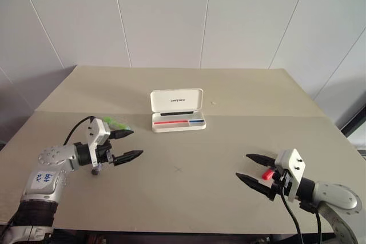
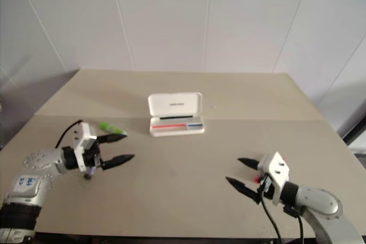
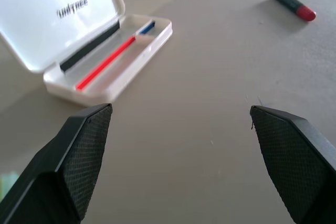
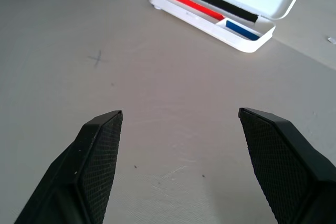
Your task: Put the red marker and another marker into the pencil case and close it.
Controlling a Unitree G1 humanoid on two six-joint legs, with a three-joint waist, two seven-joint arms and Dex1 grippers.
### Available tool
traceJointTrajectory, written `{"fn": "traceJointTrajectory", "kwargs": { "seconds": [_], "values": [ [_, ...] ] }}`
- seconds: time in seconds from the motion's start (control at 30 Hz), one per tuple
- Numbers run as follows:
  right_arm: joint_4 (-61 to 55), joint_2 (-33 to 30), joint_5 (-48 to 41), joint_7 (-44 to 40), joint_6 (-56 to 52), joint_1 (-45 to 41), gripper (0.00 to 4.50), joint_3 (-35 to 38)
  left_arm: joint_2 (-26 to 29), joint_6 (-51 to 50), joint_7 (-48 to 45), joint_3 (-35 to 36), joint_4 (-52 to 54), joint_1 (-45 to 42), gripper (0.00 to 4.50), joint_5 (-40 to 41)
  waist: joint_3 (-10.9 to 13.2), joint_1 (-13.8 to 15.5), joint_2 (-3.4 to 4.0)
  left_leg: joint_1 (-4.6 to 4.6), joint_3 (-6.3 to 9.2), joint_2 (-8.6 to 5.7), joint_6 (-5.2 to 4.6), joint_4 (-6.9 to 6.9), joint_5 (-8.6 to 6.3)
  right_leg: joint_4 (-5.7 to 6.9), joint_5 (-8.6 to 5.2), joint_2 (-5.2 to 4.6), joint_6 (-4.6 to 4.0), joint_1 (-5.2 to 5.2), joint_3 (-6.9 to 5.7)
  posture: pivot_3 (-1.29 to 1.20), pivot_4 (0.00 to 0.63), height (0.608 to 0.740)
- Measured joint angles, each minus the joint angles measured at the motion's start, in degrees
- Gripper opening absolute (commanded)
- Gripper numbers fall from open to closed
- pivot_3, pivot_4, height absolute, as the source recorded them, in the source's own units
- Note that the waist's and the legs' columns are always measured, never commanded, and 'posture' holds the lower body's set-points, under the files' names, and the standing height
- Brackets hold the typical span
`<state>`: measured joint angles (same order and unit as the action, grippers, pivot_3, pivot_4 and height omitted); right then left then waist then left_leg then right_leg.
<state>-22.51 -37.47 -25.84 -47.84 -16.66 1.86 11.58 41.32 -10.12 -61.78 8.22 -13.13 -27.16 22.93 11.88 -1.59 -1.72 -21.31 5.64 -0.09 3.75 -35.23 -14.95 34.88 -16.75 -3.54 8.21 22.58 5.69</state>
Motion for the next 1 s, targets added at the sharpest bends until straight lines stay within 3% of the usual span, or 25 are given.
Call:
{"fn": "traceJointTrajectory", "kwargs": {
  "seconds": [0.13,0.43,0.6,1.0],
  "values": [
    [-0.4,0.8,0.1,1.6,0.2,0.9,4.50,0.0,-0.6,1.3,-1.0,-1.9,-4.7,-3.4,4.49,-1.8,0.0,0.0,0.00,0.00,0.00,0.00,0.00,0.00,0.00,0.02,0.00,0.01,-0.01,0.01,0.00,0.00,0.150,0.740],
    [-3.0,1.2,0.0,3.7,-0.1,2.2,4.50,0.3,-8.2,6.5,1.1,-7.9,-19.7,-16.7,4.49,-9.2,0.0,0.1,-0.04,-0.03,0.02,-0.05,-0.01,-0.12,0.01,0.07,0.03,0.00,0.06,-0.01,0.00,0.00,0.150,0.740],
    [-2.9,1.4,0.1,4.5,-0.2,1.2,4.50,-0.1,-10.5,11.5,3.4,-12.7,-30.3,-23.4,4.49,-16.6,0.0,-0.1,-0.07,-0.04,0.02,-0.06,-0.02,-0.11,0.01,0.08,0.03,0.03,0.08,0.02,0.01,0.00,0.150,0.740],
    [-2.1,2.8,1.0,5.8,0.3,1.3,4.50,-2.1,-15.7,19.0,7.3,-12.7,-55.8,-39.0,4.49,-22.9,0.1,0.1,-0.14,-0.20,0.06,-0.12,-0.06,-0.19,-0.02,0.06,-0.01,0.01,0.26,0.05,0.01,0.00,0.150,0.740]
  ]
}}
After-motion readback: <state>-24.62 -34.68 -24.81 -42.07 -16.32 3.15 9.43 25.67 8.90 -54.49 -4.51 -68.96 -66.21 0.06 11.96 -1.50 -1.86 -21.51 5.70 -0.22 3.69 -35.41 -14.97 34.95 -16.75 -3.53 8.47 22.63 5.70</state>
